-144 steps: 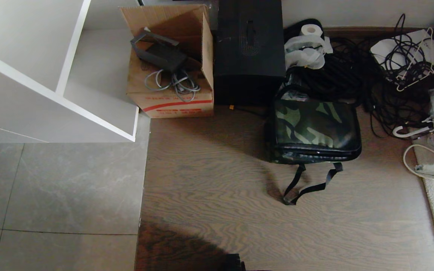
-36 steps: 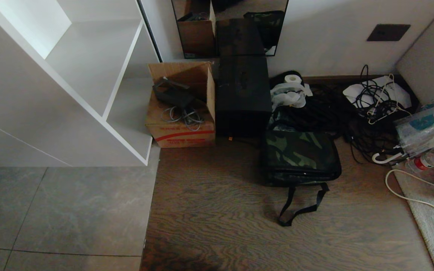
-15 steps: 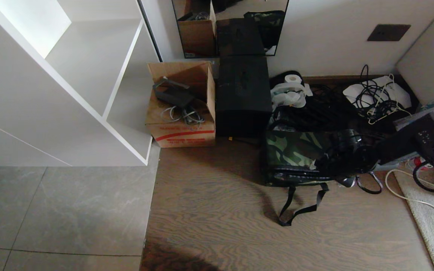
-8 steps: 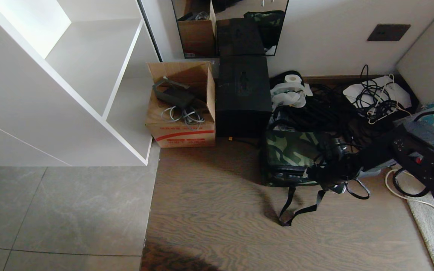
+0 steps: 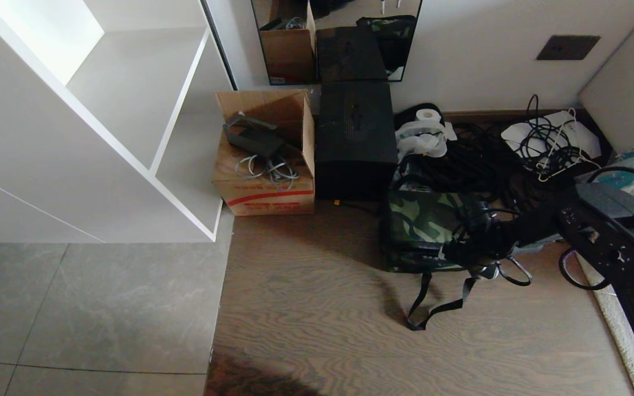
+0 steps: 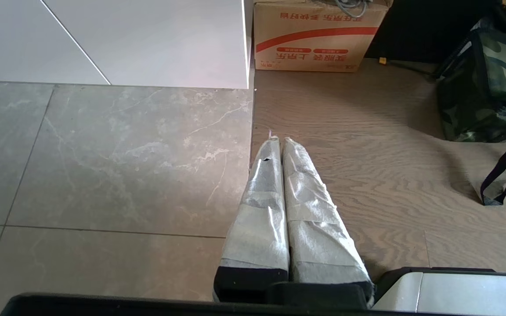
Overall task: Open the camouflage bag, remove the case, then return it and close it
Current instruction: Open the top of the storage box
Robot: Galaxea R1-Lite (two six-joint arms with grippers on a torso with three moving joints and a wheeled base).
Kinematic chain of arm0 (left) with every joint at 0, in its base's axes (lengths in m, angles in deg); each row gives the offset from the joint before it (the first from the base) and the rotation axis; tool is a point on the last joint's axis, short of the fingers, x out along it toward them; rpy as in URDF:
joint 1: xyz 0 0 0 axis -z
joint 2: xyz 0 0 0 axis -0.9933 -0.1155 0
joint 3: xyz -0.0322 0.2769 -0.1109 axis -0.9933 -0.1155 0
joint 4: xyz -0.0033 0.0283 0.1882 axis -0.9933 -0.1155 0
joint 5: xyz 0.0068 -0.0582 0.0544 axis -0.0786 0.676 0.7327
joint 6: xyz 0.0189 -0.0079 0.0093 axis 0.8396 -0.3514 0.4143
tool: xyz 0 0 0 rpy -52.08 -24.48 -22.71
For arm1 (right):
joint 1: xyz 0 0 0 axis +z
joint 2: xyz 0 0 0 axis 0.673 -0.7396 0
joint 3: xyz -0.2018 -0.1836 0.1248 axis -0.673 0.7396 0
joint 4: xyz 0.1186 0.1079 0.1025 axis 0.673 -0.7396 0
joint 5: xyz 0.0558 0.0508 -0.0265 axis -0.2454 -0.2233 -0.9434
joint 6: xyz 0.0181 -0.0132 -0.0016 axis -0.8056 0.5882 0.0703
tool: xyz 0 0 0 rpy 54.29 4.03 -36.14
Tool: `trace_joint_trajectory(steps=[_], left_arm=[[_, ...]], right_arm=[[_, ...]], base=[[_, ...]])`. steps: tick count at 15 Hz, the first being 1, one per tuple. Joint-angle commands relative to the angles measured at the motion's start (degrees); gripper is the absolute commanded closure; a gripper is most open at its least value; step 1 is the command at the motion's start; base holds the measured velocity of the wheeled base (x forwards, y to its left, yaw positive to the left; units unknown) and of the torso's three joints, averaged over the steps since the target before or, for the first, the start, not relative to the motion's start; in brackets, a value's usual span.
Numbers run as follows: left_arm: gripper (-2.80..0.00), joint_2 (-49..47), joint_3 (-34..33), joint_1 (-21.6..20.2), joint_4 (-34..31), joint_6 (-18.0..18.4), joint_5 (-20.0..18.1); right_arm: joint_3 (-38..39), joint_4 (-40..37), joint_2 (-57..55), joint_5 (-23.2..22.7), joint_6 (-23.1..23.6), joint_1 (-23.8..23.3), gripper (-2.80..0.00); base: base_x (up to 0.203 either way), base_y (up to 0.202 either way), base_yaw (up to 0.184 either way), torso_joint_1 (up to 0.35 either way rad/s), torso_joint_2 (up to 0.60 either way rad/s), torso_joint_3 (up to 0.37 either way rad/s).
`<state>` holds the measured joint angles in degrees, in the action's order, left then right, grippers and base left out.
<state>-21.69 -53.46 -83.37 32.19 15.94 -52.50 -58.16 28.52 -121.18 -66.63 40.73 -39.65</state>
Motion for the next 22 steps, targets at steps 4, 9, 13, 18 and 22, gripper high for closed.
trace_joint_trajectory(steps=[4, 9, 13, 18, 22], left_arm=[[0.00, 0.0, -0.1, 0.0, 0.0, 0.0, 0.0], [0.00, 0.0, -0.1, 0.0, 0.1, 0.0, 0.0], [0.00, 0.0, 0.0, 0.0, 0.0, 0.0, 0.0], [0.00, 0.0, 0.0, 0.0, 0.0, 0.0, 0.0], [0.00, 0.0, 0.0, 0.0, 0.0, 0.0, 0.0]], right_arm=[[-0.6, -0.3, -1.6, 0.4, 0.0, -1.1, -2.80], [-2.0, -0.3, -3.1, 0.6, 0.4, -1.4, -2.80], [-4.1, -1.0, -3.3, 0.9, 0.4, -1.5, -2.80], [-5.5, -3.1, -3.6, 0.5, 0.1, -1.9, -2.80], [-8.1, -3.5, -4.5, 0.1, -0.1, -2.0, -2.80]], base=[[0.000, 0.000, 0.000, 0.000, 0.00, 0.000], [0.000, 0.000, 0.000, 0.000, 0.00, 0.000], [0.000, 0.000, 0.000, 0.000, 0.00, 0.000], [0.000, 0.000, 0.000, 0.000, 0.00, 0.000], [0.000, 0.000, 0.000, 0.000, 0.00, 0.000]])
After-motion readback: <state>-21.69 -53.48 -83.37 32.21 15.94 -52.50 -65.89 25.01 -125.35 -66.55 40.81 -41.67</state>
